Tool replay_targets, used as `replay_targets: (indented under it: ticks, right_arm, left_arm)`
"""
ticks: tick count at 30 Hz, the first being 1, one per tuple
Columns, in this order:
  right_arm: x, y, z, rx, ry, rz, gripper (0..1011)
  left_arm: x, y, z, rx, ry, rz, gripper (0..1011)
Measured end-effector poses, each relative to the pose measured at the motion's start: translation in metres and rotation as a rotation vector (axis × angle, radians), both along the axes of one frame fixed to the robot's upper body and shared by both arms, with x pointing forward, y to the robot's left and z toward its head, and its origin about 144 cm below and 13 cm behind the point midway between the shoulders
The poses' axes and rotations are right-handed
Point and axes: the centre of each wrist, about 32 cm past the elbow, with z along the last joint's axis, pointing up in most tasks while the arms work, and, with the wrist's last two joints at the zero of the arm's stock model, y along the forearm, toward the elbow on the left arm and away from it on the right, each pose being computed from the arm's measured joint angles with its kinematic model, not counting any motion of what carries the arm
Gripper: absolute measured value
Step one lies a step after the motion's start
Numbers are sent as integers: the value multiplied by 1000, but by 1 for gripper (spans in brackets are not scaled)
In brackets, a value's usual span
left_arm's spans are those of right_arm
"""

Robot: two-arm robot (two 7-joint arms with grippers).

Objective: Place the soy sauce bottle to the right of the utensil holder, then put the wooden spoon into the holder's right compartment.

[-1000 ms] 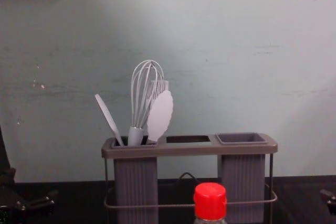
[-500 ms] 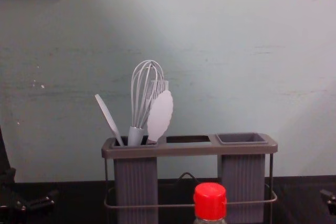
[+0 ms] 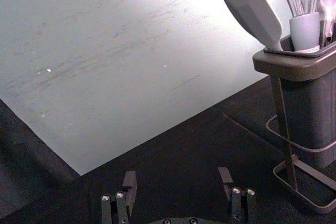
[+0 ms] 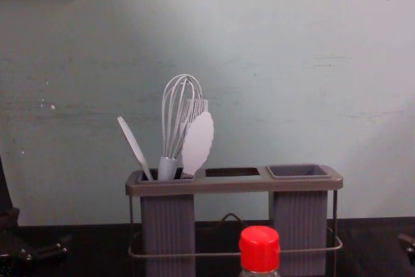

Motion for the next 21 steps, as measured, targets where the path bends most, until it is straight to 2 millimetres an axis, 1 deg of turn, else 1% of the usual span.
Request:
replay_targets:
  ticks: [5, 8, 15, 16, 18, 21]
  right_arm:
    - [-9, -2, 1, 0, -12, 6, 1004]
    - [-18, -3, 2, 2, -18, 18, 1004]
    - [-43, -5, 5, 5, -22, 60, 1004]
    - [-43, -5, 5, 5, -22, 60, 1004]
    - [-53, -4, 6, 12, -26, 72, 1004]
    - [-63, -3, 7, 22, -27, 80, 1004]
  left_arm:
    - [0, 0, 0, 0, 0, 0, 1011]
    - [0, 0, 0, 0, 0, 0, 1011]
    - [0, 0, 0, 0, 0, 0, 1011]
    - [0, 0, 0, 0, 0, 0, 1011]
    - [0, 0, 0, 0, 0, 0, 1011]
    - [0, 0, 0, 0, 0, 0, 1011]
